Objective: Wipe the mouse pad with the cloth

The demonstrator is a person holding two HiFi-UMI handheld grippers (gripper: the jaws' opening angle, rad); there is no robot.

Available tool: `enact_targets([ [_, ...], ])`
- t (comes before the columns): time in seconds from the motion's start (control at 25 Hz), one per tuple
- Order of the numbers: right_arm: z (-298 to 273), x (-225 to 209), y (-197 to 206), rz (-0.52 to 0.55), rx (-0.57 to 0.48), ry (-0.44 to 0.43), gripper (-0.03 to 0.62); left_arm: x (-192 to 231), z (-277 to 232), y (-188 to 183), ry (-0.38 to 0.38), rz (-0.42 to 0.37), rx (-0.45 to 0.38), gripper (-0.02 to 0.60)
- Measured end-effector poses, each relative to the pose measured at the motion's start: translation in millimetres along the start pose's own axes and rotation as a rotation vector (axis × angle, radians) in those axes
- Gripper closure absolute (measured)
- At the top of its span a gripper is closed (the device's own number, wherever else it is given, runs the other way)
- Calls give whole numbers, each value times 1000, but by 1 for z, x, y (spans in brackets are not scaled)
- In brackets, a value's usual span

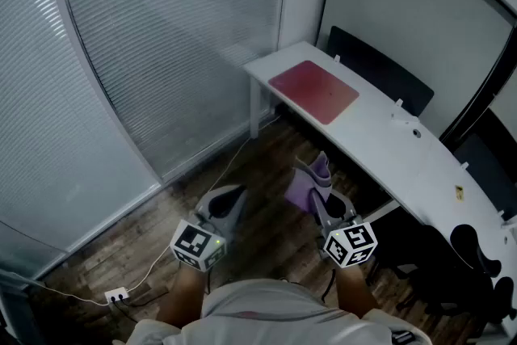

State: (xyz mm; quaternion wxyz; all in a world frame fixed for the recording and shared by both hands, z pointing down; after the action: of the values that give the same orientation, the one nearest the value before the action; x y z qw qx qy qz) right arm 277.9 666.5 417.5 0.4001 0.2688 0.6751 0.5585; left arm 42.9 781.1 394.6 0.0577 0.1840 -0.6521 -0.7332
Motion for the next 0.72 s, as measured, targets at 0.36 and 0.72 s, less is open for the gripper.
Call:
enact_targets([
  [0.36, -2, 8, 7, -9, 13, -4, 548, 1, 7, 3, 14, 8, 14, 579],
  [0.72, -9, 29, 17, 12, 14, -41, 546, 9, 22, 10, 27, 12, 27, 578],
])
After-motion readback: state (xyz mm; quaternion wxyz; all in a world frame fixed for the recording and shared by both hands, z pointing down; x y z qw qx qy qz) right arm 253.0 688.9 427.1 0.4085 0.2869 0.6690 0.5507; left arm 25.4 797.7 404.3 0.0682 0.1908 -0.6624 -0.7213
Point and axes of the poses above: the fingertips, and each gripper's own axes: z backward along the fingers, x to its left, y out of its underside, the point moved 8 cm from there along z, backward along the fingers, and after that the axes turned 11 degrees about -z, right-handed, at the moved point
